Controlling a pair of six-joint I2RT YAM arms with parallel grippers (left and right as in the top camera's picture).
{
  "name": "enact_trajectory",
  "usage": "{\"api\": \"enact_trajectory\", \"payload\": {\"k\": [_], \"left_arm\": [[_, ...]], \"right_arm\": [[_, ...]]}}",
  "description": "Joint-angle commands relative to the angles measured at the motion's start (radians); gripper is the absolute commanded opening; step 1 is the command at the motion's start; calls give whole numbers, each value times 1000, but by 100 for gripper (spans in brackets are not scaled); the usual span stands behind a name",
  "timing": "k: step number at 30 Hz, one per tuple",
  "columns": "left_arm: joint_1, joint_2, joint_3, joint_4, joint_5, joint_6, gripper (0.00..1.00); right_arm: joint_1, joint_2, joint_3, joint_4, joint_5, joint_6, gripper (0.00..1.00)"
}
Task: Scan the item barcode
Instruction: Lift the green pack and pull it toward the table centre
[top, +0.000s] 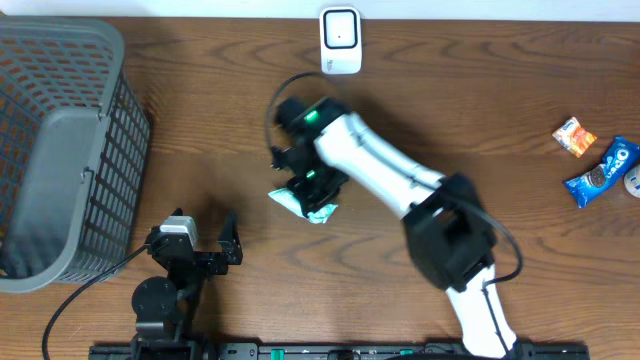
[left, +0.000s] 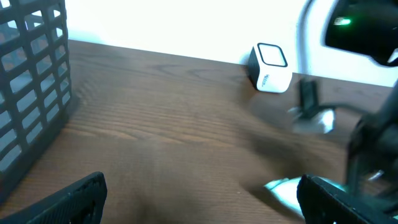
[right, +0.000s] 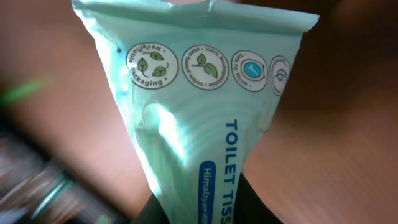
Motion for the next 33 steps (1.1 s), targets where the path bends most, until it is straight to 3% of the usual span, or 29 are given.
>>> {"api": "enact_trajectory", "payload": {"k": [1, 7, 15, 22, 28, 30, 33], "left_arm": [[3, -4, -14, -27, 16, 5, 98], [3, -4, -14, -27, 16, 5, 98], [3, -4, -14, -27, 16, 5, 98], [3, -4, -14, -27, 16, 5, 98], [3, -4, -14, -27, 16, 5, 98], [3, -4, -14, -27, 16, 5, 98], [3, -4, -14, -27, 16, 5, 98]], "right_arm": [[-118, -24, -13, -25, -444, -268, 5], [-278, -14, -110, -11, -684, -432, 2], [-385, 48, -351, 183, -894, -416, 6], [-426, 101, -393, 208, -787, -373, 12], [-463, 101, -391, 314, -571, -105, 15], [-483, 101, -390, 340, -534, -49, 19], [-512, 101, -390, 359, -533, -43, 44]]}}
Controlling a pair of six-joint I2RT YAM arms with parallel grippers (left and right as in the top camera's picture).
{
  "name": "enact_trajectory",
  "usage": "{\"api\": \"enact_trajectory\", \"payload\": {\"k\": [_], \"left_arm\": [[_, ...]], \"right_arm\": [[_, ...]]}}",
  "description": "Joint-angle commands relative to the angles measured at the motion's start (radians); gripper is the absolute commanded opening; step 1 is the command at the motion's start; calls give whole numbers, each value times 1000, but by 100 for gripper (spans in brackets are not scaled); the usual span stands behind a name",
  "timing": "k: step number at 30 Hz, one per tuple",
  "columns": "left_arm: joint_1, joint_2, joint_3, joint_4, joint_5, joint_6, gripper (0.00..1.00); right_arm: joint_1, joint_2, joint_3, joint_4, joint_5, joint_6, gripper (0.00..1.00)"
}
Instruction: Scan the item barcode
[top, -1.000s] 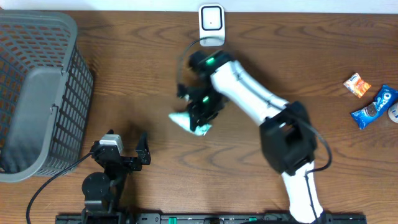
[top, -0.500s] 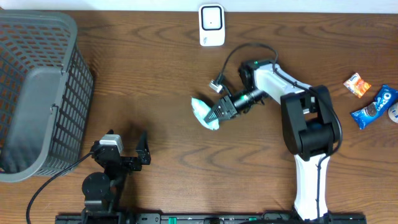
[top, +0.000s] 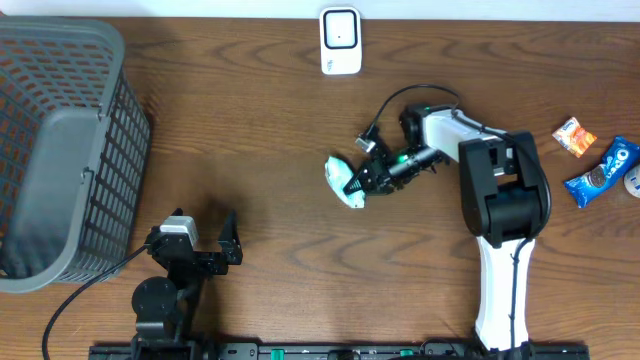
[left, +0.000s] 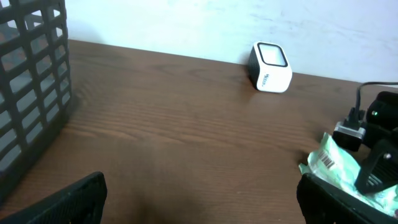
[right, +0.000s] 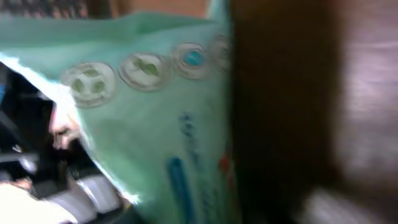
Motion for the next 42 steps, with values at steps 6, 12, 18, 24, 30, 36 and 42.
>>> {"api": "enact_trajectory", "payload": {"k": [6, 12, 18, 24, 30, 36, 42], "left_arm": [[3, -5, -14, -27, 16, 5, 98], [3, -5, -14, -27, 16, 5, 98], [3, -5, -14, -27, 16, 5, 98], [3, -5, -14, -27, 16, 5, 97], [3, -5, -14, -27, 16, 5, 98], [3, -5, -14, -27, 16, 5, 98], [3, -5, -14, -27, 16, 5, 97]], "right_arm": [[-71, 0, 4, 47, 233, 127, 32], [-68, 0, 4, 68, 237, 122, 13], [-61, -8, 26, 58, 204, 122, 33], [-51, -87, 31, 13, 183, 68, 80], [-11, -105, 21, 13, 203, 52, 99], [77, -99, -73, 157, 284, 145, 99], [126, -99, -177, 276, 388, 251, 79]]}}
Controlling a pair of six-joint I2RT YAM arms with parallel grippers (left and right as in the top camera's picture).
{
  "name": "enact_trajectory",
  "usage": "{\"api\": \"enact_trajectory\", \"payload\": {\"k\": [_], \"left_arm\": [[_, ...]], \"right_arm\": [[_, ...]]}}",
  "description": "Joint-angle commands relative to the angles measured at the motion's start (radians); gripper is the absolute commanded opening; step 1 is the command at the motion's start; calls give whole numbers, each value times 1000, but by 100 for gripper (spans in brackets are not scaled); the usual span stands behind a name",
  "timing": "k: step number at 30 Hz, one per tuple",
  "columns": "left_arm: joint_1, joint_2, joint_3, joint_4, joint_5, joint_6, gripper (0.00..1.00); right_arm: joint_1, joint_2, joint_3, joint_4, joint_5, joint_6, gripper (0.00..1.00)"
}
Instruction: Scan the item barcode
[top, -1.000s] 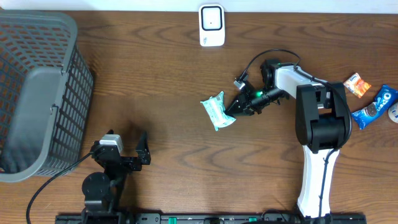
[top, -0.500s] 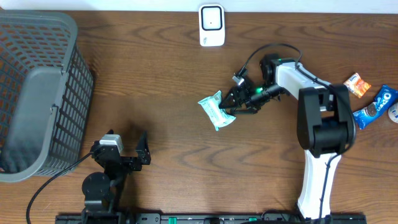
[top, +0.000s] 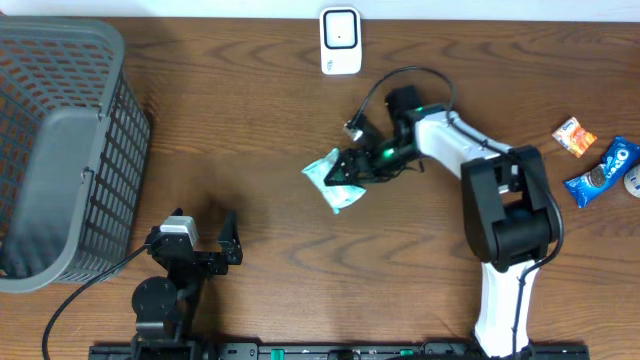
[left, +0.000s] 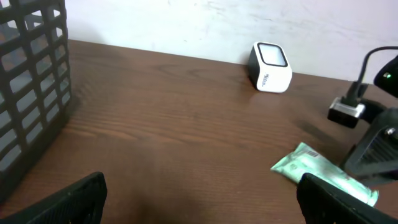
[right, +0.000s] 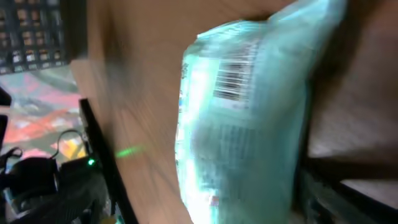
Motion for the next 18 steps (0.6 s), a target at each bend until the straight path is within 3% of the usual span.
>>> {"api": "enact_trajectory", "payload": {"k": [1, 7, 8, 10, 11, 14, 18], "left_arm": [[3, -5, -14, -27, 16, 5, 98], [3, -5, -14, -27, 16, 5, 98], [3, -5, -14, -27, 16, 5, 98], [3, -5, -14, -27, 16, 5, 98], [3, -5, -14, -27, 16, 5, 98], [3, -5, -14, -27, 16, 5, 98], [3, -5, -14, -27, 16, 5, 98]], "right_arm": [[13, 67, -90, 0, 245, 78, 75], [-16, 67, -159, 55, 286, 77, 66], [-17, 67, -179, 76, 286, 79, 70], [-16, 67, -217, 124, 286, 116, 94], [-12, 67, -233, 149, 286, 143, 99], [-1, 67, -262, 189, 318, 219, 99], [26, 67, -277, 177, 531, 367, 99]]}}
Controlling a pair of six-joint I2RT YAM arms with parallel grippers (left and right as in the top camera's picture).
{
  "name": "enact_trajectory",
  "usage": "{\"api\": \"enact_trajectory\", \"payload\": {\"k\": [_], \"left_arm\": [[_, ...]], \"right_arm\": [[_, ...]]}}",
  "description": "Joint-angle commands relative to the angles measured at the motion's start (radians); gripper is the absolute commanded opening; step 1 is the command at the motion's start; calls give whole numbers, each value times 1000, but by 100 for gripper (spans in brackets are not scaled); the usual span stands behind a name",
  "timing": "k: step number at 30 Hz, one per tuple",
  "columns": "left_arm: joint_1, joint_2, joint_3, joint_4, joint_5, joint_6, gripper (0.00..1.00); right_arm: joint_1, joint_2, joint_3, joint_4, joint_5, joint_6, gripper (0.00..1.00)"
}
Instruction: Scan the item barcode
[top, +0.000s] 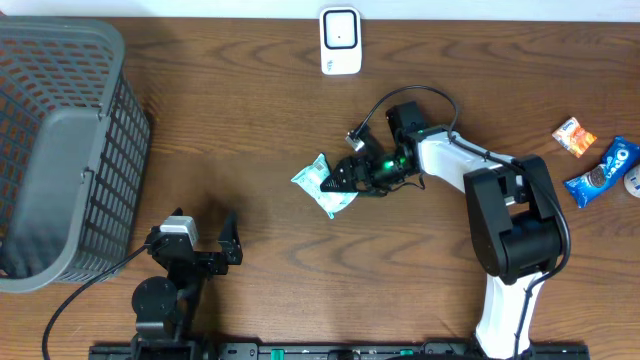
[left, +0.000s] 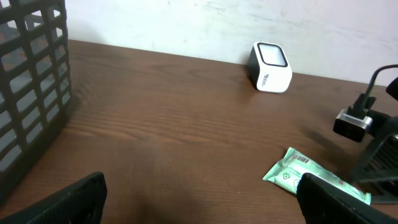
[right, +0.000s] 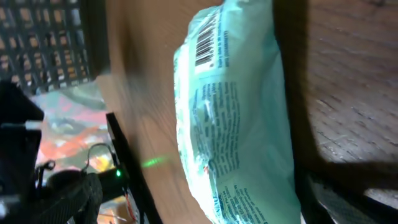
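Observation:
The item is a mint-green tissue pack. It lies flat on the brown table, barcode side up; the barcode shows at its far end. The pack also shows low at the right of the left wrist view. My right gripper reaches in from the right with its jaws open on either side of the pack's near end. A gap shows beside one finger. The white scanner stands at the table's back edge, well beyond the pack. My left gripper rests open at the front left, holding nothing.
A grey mesh basket fills the left side of the table. At the far right lie an orange snack packet and a blue biscuit packet. The right arm's cable loops over the table behind the gripper.
The pack has shifted slightly left and turned a little on the table. My right gripper sits a bit lower behind it, jaws still wide. The left arm has not moved.
My right gripper first held the pack by its end, front side to the camera, left of the table's middle. It then held it further right, turned on its side. After that the pack lay barcode up with the jaws wide, as now.

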Motion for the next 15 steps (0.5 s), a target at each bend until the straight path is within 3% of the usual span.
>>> {"api": "enact_trajectory", "payload": {"k": [1, 5, 9, 13, 15], "left_arm": [[3, -4, -14, -27, 16, 5, 98], [3, -4, -14, -27, 16, 5, 98], [3, -4, -14, -27, 16, 5, 98], [3, -4, -14, -27, 16, 5, 98], [3, -4, -14, -27, 16, 5, 98]], "right_arm": [[36, 134, -98, -25, 640, 174, 99], [64, 135, -98, -3, 665, 183, 95], [86, 182, -98, 8, 718, 233, 58], [90, 257, -98, 69, 714, 242, 3], [90, 264, -98, 94, 710, 238, 1]]}}
